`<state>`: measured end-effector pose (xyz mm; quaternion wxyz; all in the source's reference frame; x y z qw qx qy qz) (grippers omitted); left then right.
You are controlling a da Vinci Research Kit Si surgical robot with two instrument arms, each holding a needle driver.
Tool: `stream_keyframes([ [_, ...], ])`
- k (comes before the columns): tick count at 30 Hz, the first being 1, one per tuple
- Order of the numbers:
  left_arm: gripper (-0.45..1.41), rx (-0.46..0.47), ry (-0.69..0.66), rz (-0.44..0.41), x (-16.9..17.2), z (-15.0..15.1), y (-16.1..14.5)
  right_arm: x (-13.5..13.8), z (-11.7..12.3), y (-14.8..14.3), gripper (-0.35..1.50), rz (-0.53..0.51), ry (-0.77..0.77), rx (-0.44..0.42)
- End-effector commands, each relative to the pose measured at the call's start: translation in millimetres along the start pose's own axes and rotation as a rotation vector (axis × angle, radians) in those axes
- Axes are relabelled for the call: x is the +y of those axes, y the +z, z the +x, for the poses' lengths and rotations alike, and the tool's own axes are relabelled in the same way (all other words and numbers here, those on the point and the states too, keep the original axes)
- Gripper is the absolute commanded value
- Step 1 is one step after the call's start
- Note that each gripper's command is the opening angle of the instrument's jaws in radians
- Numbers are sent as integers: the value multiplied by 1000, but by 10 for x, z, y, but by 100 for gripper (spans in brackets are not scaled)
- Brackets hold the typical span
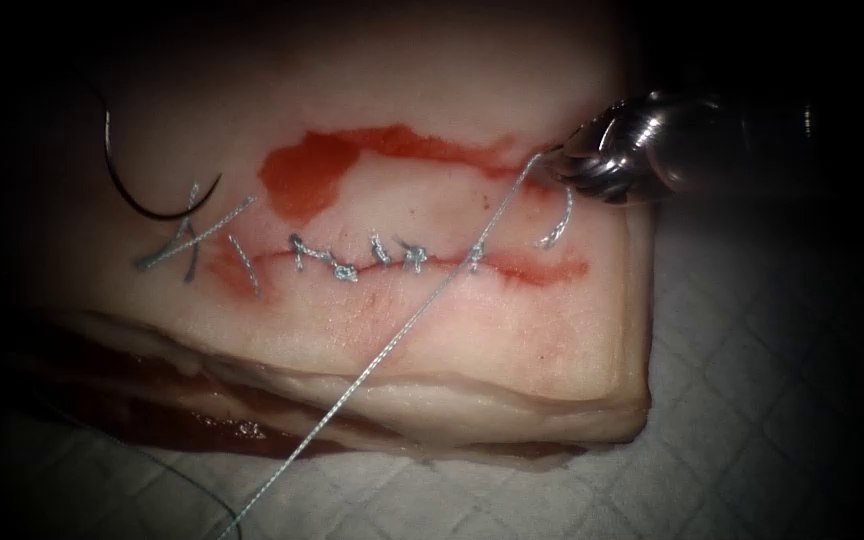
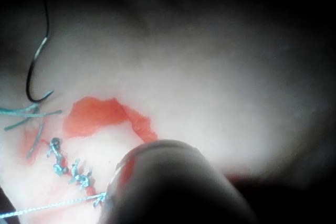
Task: Wound Closure
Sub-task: Tighten the knot by pulling the right gripper up and the left gripper in the opposite direction
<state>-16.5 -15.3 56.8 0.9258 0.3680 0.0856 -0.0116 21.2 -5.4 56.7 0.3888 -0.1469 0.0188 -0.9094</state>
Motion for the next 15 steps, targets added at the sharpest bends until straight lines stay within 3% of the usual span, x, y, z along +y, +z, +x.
stream_keyframes([
  [1, -45, 9, 37, 2, 5, -10, 14, 0, -10, 5, -35, 17, 10, -16],
  [7, -45, 20, 168, 50, 23, -27, 44, -3, -13, 7, -35, 58, 11, -28],
  [11, -45, -73, 228, 122, 44, -54, 70, -4, -14, 7, -35, 60, 10, -26],
  [14, -45, -111, 227, 74, 60, -78, 89, -3, -15, 8, -35, 57, 9, -33],
  [15, -45, -138, 288, 58, 67, -86, 97, -2, -17, 8, -35, 61, 9, -40],
])
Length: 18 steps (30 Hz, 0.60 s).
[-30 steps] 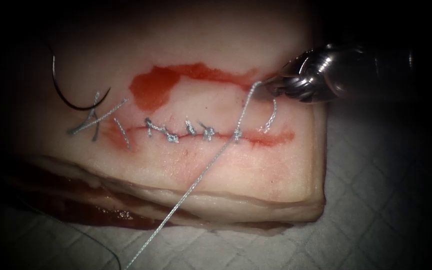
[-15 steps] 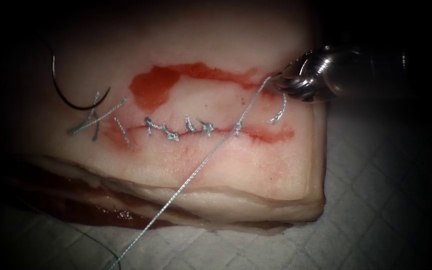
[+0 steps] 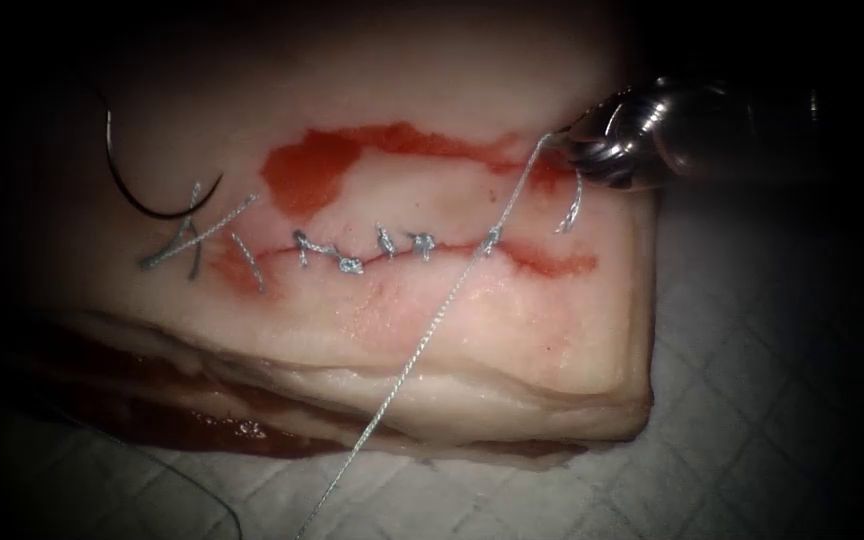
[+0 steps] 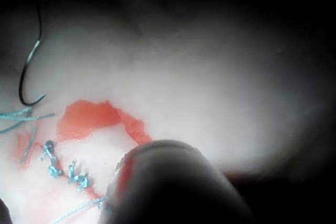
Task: Wound Closure
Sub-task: Tighten the knot by pulling the right gripper up and the left gripper in the opposite direction
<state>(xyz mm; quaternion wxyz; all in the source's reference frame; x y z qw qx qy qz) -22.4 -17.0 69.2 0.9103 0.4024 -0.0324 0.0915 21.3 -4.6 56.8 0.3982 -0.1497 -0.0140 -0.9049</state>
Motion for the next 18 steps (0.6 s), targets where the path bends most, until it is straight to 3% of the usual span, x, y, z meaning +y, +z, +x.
stream_keyframes([
  [1, -45, 9, 21, -15, 4, -5, 9, 3, -11, 7, -35, 1, 0, -9],
  [5, -45, 33, 88, -20, -2, 4, 7, -1, -15, 6, -35, 13, -1, -20],
  [13, -45, 16, 211, 50, -10, 27, 9, -11, -23, 7, -35, 20, 2, -29],
  [18, -45, 14, 212, 142, -23, 50, 1, -11, -23, 8, -35, 21, -3, -29],
])
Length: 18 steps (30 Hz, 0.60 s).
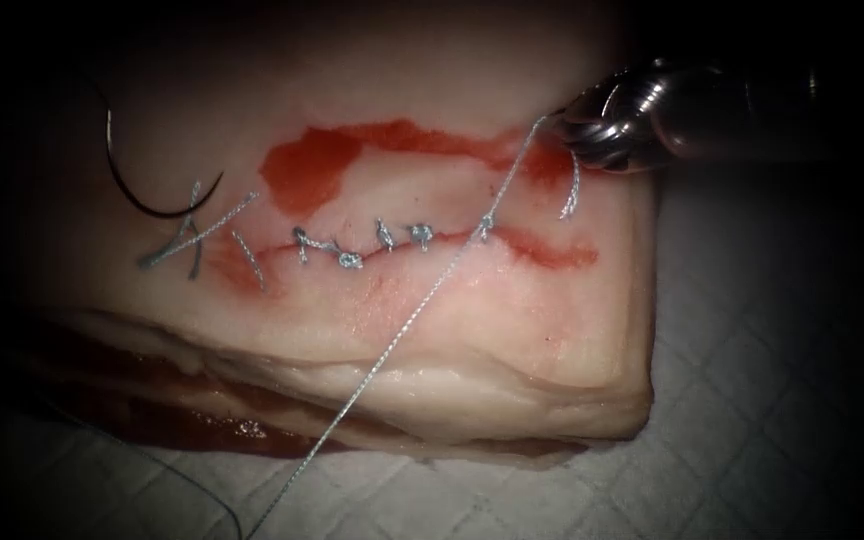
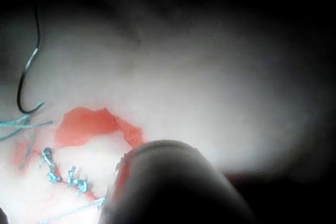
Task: Wound Closure
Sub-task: Tighten the knot by pulling the right gripper up and the left gripper in the opposite direction, then wrap the thread around the right tool counterclockwise once using the left tool
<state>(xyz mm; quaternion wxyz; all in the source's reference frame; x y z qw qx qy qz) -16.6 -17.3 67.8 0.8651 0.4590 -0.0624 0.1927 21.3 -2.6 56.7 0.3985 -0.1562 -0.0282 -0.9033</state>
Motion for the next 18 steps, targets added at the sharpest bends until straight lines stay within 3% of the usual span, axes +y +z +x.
stream_keyframes([
  [1, -45, 10, -19, 1, -1, -1, 5, 3, -9, 6, -35, 0, -1, -5],
  [4, -45, 59, -44, -28, -10, 13, 2, 3, -9, 6, -35, 1, -1, -8],
  [7, -45, 177, -54, -67, -20, 24, 4, 2, -9, 7, -35, 2, 1, -8],
  [18, -45, 204, -47, -74, -21, 15, 2, 0, -11, 8, -35, 4, 3, -7],
])
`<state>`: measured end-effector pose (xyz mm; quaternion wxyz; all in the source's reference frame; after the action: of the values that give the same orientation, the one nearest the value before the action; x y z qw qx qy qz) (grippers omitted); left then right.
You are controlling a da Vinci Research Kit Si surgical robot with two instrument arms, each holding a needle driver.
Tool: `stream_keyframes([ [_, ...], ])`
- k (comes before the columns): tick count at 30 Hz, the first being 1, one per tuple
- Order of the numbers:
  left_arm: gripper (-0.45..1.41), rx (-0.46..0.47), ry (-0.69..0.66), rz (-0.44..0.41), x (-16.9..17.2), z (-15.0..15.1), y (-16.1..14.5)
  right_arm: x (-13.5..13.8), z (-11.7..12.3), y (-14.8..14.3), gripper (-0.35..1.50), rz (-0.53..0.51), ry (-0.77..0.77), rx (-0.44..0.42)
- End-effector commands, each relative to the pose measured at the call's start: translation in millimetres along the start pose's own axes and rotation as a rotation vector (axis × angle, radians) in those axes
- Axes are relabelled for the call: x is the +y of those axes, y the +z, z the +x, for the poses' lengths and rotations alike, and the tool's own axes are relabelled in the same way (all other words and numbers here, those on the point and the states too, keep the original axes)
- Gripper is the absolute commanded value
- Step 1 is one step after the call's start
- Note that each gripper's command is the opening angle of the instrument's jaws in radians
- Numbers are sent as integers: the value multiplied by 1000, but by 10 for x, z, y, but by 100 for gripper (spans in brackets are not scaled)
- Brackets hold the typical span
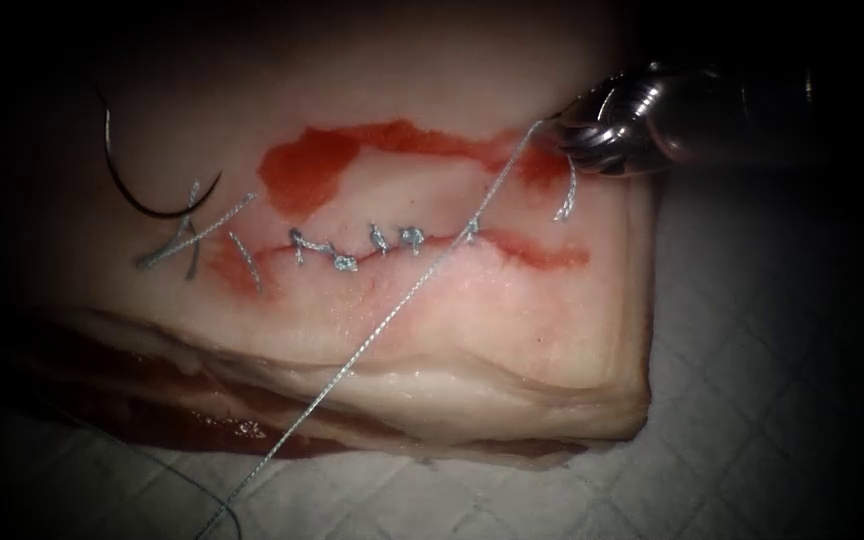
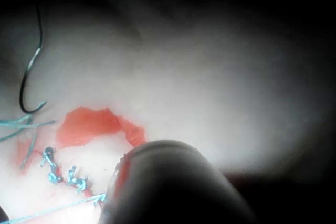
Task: Wound Closure
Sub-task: Wrap the thread around the right tool counterclockwise once using the left tool
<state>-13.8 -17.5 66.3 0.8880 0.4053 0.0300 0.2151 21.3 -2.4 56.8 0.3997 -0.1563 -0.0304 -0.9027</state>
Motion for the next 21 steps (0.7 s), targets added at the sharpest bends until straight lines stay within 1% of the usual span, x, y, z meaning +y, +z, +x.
stream_keyframes([
  [1, -45, 0, 1, 1, 2, -7, 6, 0, -10, 7, -35, 0, 1, -4],
  [18, -45, 0, -8, -1, 3, -6, 7, -6, -4, 5, -35, 0, -6, -6],
  [21, -45, -17, -18, 0, 5, -6, 2, -2, -2, 4, -35, -29, -9, -14],
])
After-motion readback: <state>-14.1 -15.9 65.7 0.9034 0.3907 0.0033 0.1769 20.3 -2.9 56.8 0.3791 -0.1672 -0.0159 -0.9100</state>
